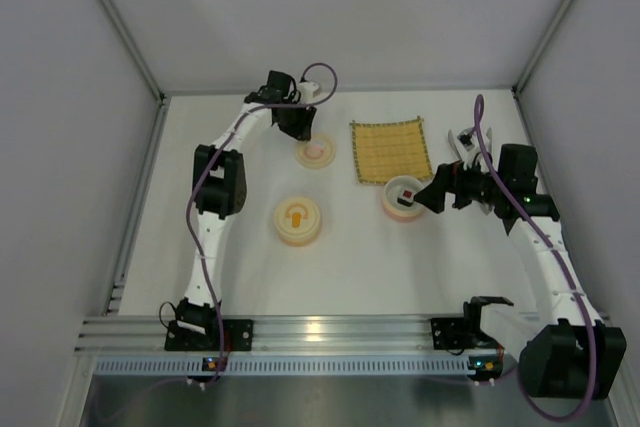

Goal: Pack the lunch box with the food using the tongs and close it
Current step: Move the box lid to the center of the board.

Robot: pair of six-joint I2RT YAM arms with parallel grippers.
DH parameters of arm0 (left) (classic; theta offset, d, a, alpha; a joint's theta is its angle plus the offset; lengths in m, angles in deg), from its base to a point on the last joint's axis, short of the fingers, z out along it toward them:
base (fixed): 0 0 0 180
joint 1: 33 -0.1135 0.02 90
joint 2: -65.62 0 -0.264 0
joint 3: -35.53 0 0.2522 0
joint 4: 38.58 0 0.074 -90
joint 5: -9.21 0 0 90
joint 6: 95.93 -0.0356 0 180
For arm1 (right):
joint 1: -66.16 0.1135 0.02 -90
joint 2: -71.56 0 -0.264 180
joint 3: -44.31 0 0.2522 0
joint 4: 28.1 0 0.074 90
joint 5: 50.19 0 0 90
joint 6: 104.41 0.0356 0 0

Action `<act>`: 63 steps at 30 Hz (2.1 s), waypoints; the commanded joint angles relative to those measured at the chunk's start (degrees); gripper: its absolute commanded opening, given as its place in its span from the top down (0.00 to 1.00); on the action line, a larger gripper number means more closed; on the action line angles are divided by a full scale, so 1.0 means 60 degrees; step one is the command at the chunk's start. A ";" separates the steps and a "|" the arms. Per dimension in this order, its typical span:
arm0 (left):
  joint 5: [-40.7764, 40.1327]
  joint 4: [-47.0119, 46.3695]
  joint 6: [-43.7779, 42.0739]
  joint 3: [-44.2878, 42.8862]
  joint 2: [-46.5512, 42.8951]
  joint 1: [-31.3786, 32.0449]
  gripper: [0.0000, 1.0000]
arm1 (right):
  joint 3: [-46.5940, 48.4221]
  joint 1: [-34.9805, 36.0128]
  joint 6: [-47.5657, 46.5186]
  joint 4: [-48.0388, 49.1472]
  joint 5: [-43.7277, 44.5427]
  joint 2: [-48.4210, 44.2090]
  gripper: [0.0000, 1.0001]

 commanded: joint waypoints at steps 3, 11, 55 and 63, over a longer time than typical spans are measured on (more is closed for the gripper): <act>-0.0514 0.0060 -0.0392 -0.0178 0.0037 -0.0058 0.57 | 0.0216 -0.0206 -0.0118 0.0075 -0.0026 -0.0046 0.01; -0.0163 0.0983 -0.1081 0.1194 -0.0563 -0.0028 0.80 | 0.0245 -0.0191 -0.0133 0.0031 -0.0055 -0.0134 0.01; 0.1242 0.2769 0.0985 0.3209 -0.3758 0.1363 0.58 | 0.0156 0.0101 -0.2386 0.0851 -0.1668 -0.0003 0.16; 0.1917 0.3869 -0.0859 0.1714 -0.2498 0.1393 0.56 | 0.0495 0.3013 -0.3662 0.1480 0.1317 0.0947 0.32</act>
